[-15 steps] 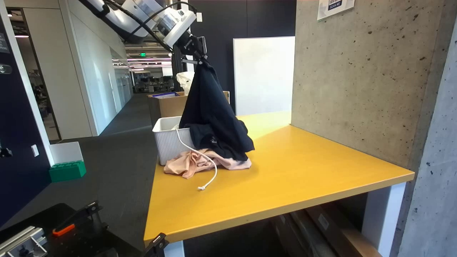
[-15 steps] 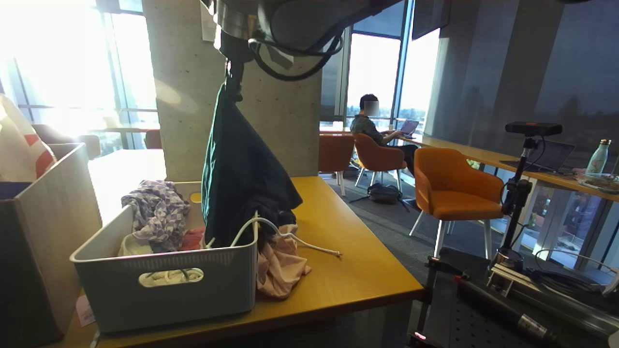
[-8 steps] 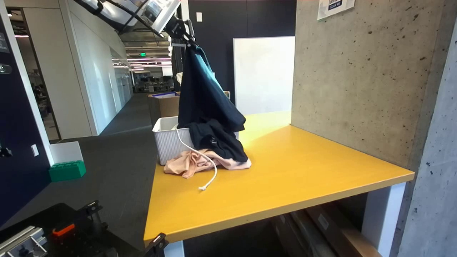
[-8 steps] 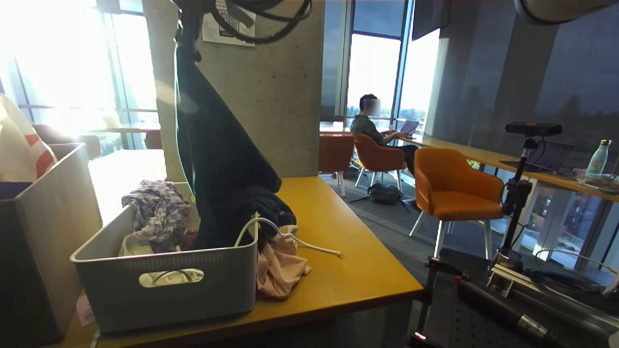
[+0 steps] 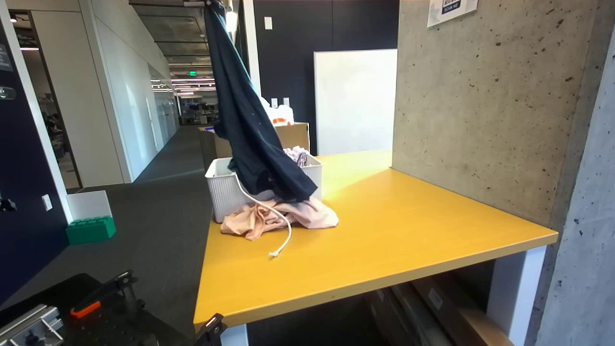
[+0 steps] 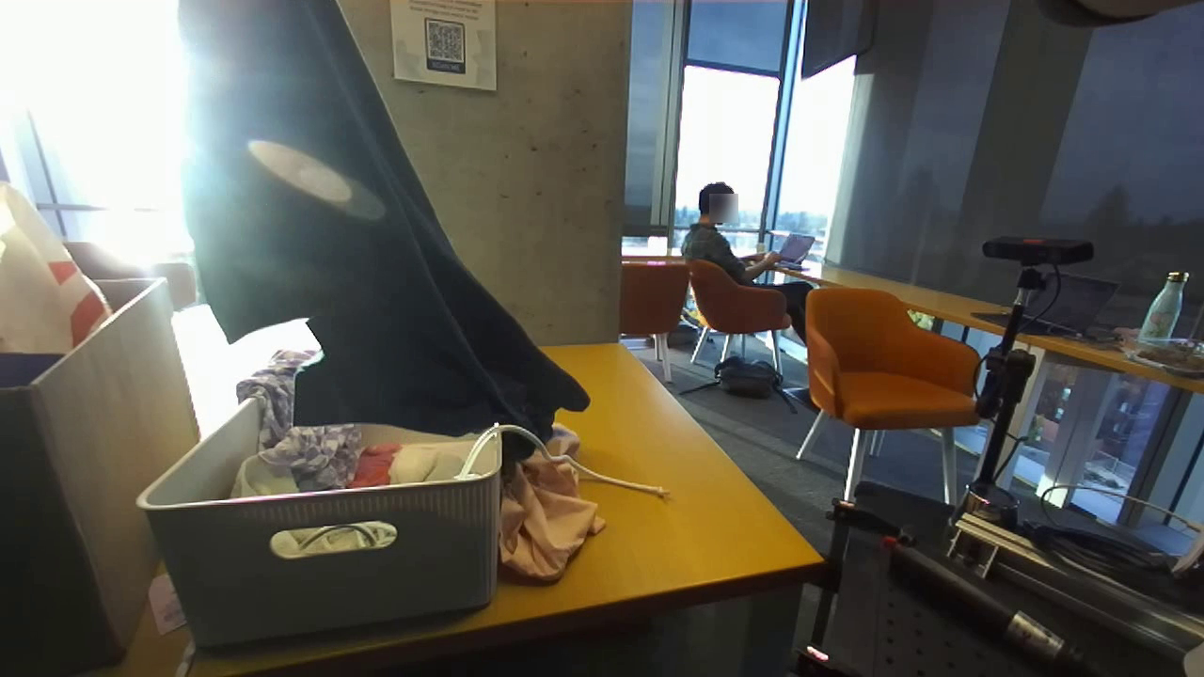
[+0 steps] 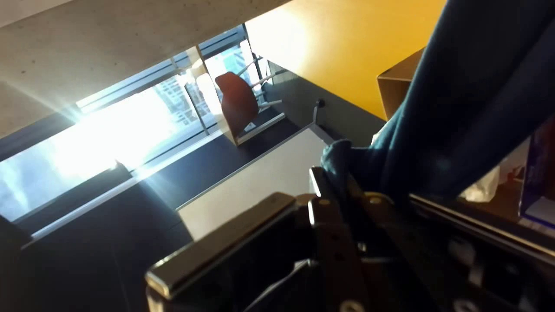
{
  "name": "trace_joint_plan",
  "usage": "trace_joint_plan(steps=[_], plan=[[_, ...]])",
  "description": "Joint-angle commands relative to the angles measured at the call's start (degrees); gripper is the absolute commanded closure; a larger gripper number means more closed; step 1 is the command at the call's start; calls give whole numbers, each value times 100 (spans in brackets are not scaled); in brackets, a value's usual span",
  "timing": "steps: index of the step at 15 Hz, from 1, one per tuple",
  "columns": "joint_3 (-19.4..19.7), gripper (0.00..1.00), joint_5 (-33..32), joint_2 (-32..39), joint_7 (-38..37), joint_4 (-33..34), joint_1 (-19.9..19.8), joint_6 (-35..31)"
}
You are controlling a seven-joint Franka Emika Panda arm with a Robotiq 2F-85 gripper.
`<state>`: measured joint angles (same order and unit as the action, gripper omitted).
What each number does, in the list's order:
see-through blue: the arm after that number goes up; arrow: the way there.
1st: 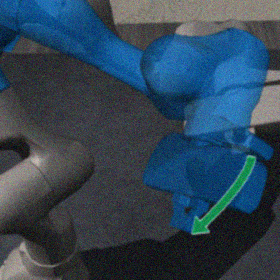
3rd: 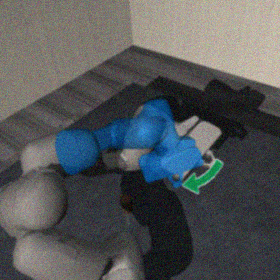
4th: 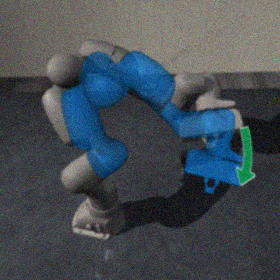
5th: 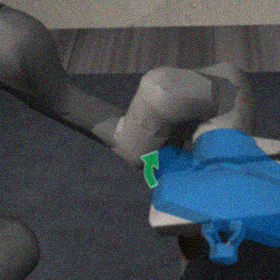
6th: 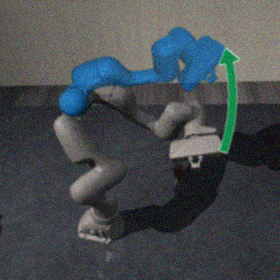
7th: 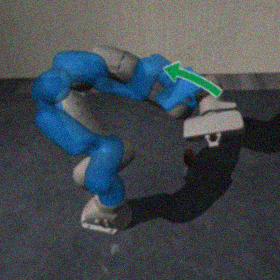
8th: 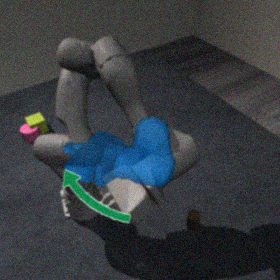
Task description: Put the blue shirt in the basket
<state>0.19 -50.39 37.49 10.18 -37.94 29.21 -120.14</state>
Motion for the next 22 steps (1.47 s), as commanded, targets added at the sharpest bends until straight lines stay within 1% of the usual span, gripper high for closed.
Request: trace_joint_plan(steps=[1, 4, 6, 9, 11, 13, 15, 18, 22], plan=[[170, 98, -76, 141, 167, 907, 155, 125], [312, 98, -11, 205, 248, 1351, 82, 73], [416, 98, 62, 260, 294, 1521, -94, -20], [476, 98, 286, 463, 282, 1597, -553, -168], [538, 98, 407, 474, 188, 1374, -825, -255], [654, 98, 480, 685, 68, 1463, -1013, -278], [797, 98, 474, 776, -109, 1503, -1016, -317], [1071, 98, 297, 564, -512, 1254, -816, -529], [1253, 98, 241, 411, -870, 1223, -653, -736]])
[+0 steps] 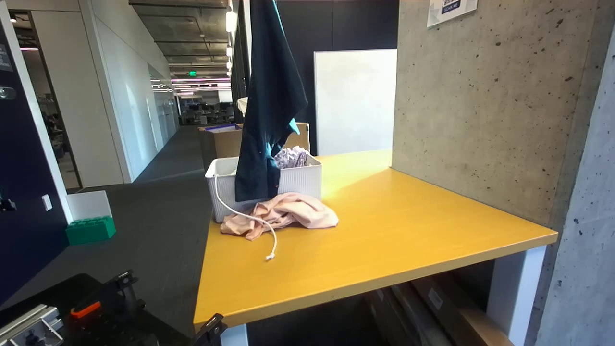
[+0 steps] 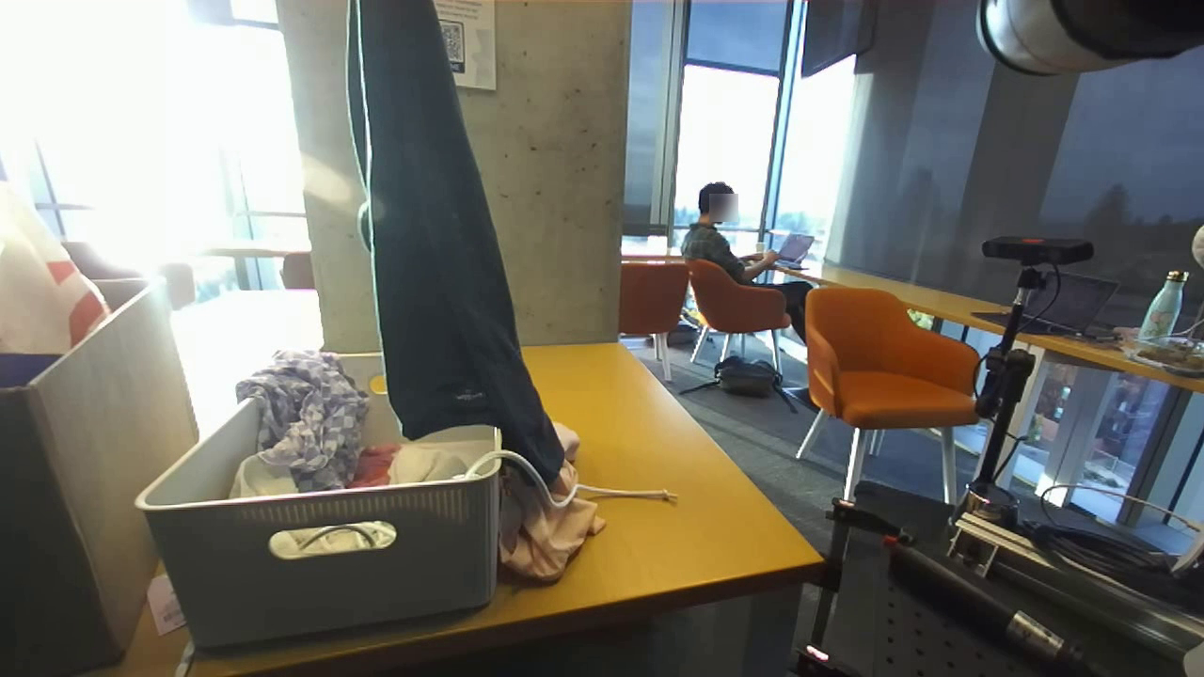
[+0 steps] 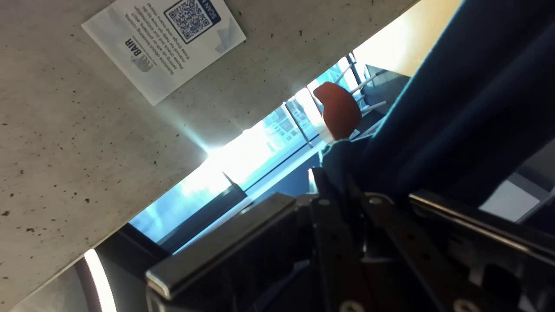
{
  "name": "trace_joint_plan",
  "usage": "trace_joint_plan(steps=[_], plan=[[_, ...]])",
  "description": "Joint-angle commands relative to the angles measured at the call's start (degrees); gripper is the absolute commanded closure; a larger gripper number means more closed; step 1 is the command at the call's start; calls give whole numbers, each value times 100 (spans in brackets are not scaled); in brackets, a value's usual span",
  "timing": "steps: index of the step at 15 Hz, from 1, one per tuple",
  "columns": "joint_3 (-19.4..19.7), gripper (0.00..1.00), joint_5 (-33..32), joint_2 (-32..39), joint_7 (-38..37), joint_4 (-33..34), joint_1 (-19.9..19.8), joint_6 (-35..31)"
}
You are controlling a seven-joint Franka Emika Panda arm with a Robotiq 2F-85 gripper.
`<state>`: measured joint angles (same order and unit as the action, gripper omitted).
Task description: Put the blue shirt in the basket
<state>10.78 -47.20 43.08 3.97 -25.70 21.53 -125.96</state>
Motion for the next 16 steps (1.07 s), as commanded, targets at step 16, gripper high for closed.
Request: trace_joint_plan(steps=[16], plan=[[284, 98, -259, -131, -1179, -2, 220, -1558]])
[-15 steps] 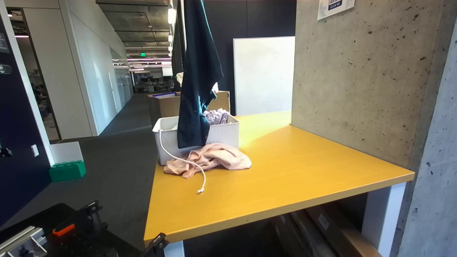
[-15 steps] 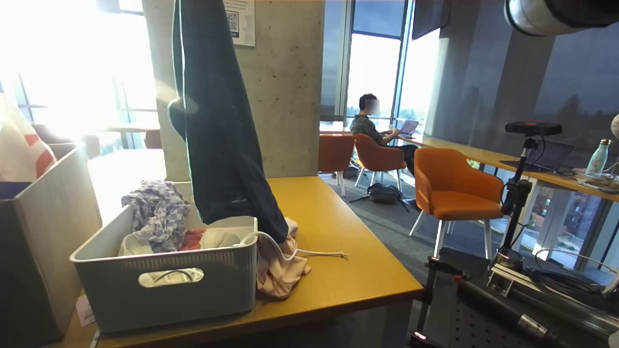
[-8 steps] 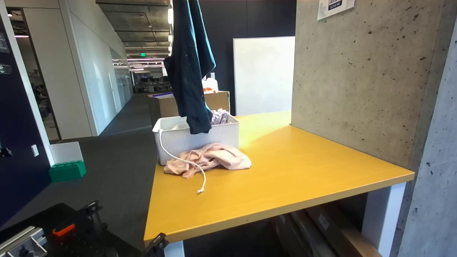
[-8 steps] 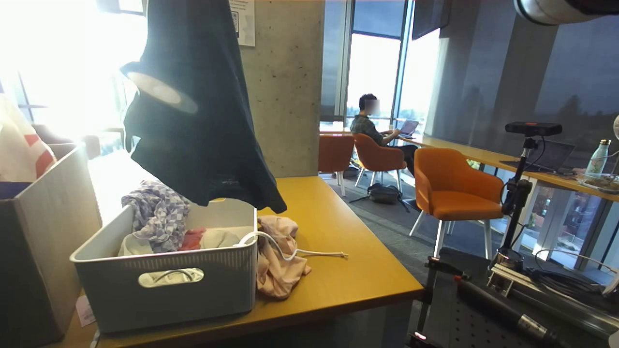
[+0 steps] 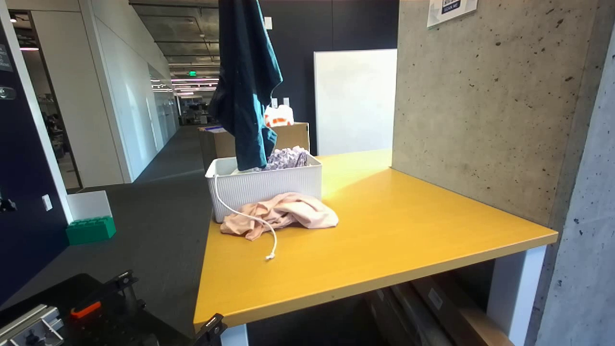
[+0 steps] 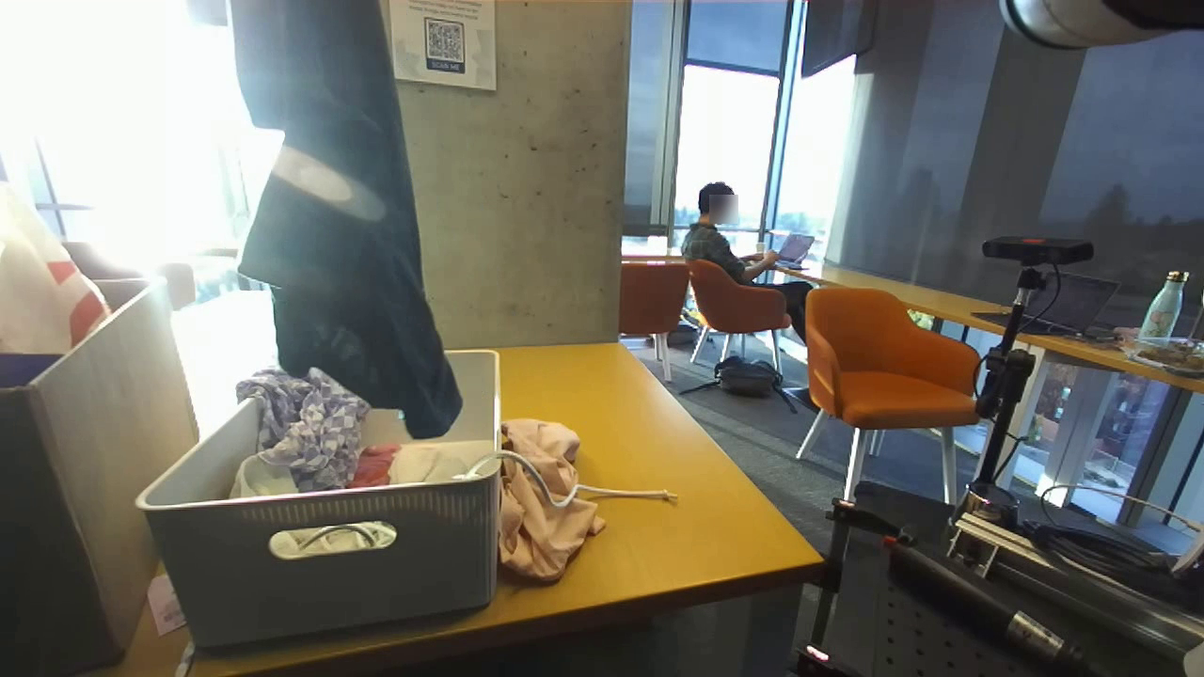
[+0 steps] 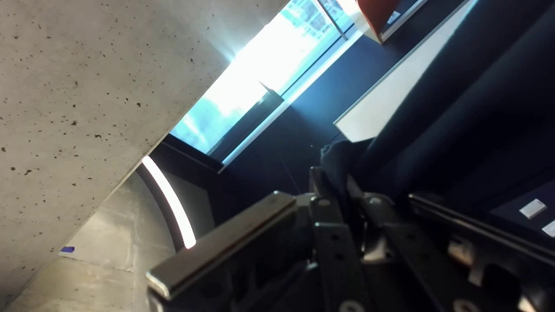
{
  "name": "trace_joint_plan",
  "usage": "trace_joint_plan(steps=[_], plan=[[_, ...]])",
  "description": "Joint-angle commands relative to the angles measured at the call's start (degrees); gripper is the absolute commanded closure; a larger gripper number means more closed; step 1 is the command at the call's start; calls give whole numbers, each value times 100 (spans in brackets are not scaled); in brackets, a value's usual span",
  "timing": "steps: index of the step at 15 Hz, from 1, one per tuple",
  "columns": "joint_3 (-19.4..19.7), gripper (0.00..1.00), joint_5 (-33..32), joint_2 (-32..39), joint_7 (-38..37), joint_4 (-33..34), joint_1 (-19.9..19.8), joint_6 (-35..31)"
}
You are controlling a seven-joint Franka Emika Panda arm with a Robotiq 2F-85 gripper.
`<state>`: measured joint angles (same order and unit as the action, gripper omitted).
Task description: Put the blue shirt in the basket
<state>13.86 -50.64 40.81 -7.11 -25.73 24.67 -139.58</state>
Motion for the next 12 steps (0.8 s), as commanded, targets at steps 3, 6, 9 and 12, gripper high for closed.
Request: trace_joint_plan(steps=[3, 6, 9, 12], plan=[[-179, 98, 380, 443, 143, 195, -308, -38], [-322, 98, 853, 707, 320, 138, -526, 21], [-422, 98, 1398, 1113, 591, 156, -739, 145], [-544, 98, 2005, 1659, 1020, 288, -910, 460]])
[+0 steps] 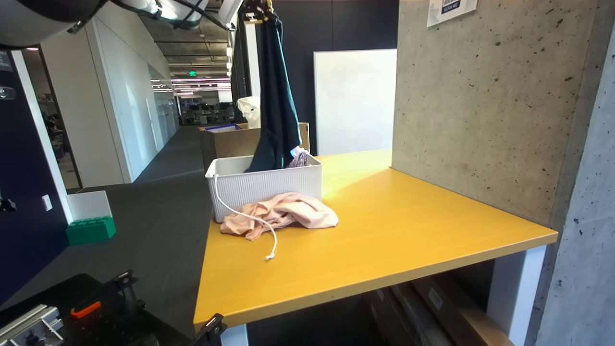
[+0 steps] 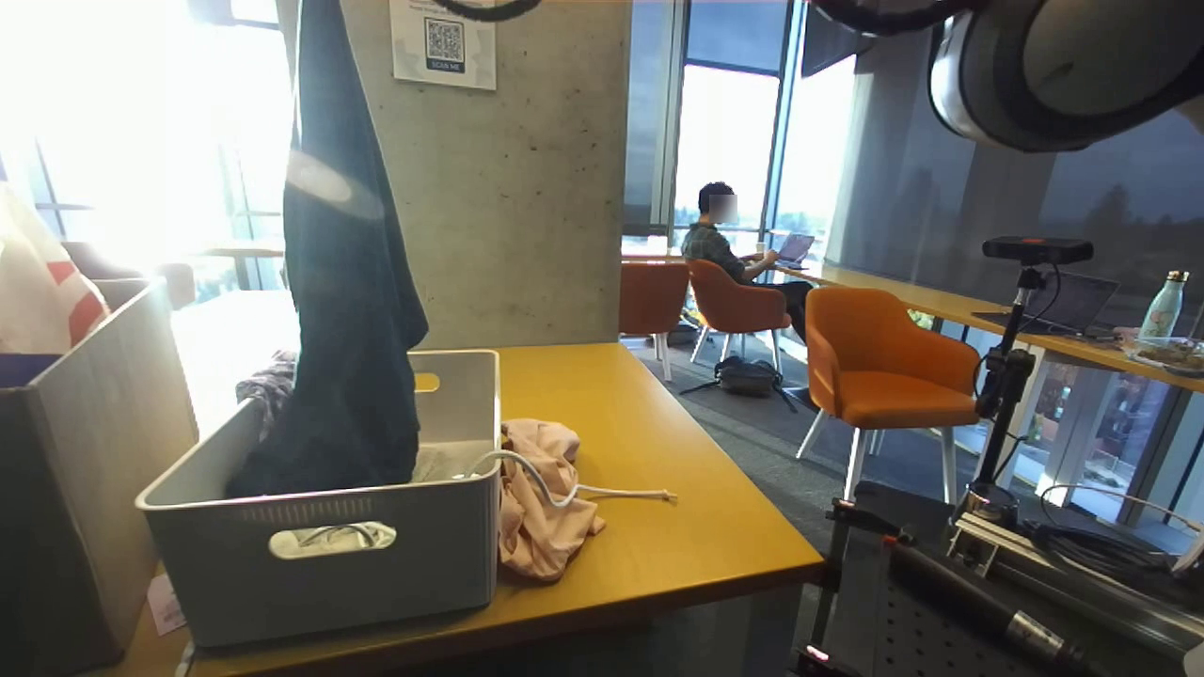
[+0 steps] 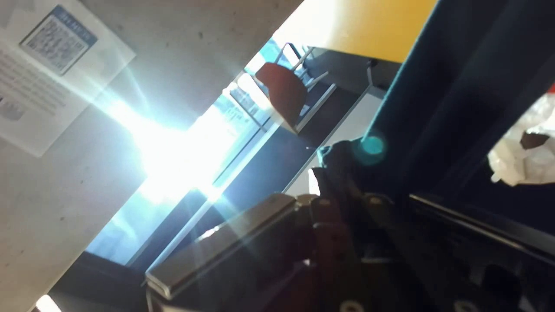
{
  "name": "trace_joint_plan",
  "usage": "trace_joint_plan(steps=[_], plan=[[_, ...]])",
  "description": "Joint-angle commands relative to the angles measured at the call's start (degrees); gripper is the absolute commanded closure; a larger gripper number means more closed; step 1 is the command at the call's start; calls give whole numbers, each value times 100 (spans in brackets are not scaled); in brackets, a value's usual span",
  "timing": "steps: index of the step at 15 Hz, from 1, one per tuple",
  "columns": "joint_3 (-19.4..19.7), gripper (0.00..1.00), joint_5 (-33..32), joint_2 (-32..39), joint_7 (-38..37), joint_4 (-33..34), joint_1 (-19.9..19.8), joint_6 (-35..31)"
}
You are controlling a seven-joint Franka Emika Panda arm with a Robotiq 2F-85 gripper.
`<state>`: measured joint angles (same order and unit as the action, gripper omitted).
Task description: Put the blue shirt in the basket
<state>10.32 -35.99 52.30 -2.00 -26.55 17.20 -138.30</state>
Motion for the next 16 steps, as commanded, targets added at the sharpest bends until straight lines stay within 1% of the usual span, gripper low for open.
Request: trace_joint_plan(steps=[1, 5, 10, 15, 16], plan=[[-196, 98, 708, 679, 629, 396, -198, 447], [-222, 98, 1252, 1359, 1036, 386, -204, 837], [-206, 98, 1438, 2109, 1287, 367, -166, 1381], [-228, 98, 1578, 2635, 1495, 334, -253, 1751], [-228, 80, 1592, 2698, 1539, 333, -248, 1808]])
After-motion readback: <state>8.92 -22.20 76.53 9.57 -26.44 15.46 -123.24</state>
